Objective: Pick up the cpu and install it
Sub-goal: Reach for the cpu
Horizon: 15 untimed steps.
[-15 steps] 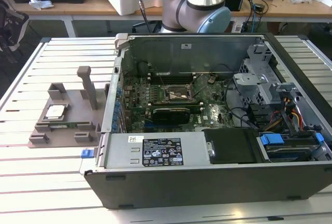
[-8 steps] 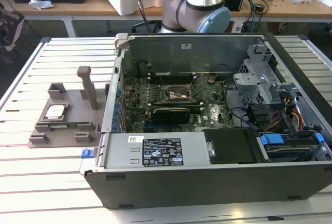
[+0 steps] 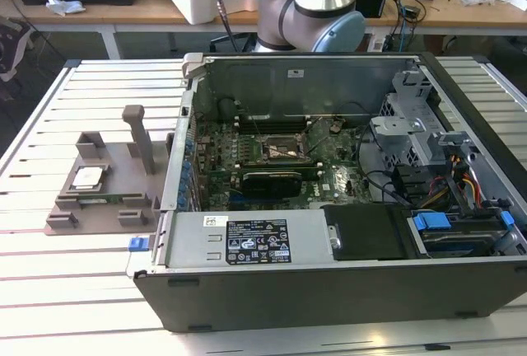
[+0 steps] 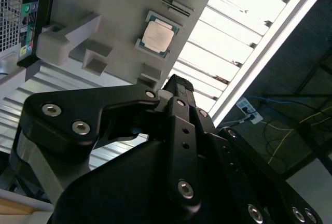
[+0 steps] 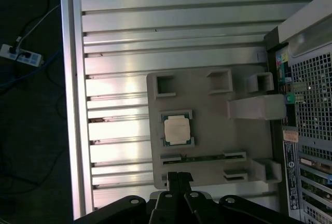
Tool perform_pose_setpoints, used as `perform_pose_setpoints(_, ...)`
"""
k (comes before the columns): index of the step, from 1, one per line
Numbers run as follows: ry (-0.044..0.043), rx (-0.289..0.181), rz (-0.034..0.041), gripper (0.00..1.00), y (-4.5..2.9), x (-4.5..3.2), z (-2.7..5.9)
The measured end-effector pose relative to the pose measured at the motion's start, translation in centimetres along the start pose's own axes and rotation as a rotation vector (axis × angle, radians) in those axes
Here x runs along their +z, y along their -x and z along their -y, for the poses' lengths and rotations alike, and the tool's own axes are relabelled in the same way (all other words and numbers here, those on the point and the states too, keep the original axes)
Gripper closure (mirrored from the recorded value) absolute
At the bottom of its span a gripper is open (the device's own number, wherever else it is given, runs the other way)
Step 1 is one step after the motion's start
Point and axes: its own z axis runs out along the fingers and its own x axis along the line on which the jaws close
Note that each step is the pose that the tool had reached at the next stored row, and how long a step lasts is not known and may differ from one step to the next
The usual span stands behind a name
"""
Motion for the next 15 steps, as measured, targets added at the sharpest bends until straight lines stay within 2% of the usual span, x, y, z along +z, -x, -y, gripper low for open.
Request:
perform_pose_setpoints(3,-0.0001,0.000,-0.0001,0.89,-0.25,-0.01,0.02)
perform_pose_setpoints(15,0.0000,0.000,0.0000,0.89,-0.35,-0.01,0.02)
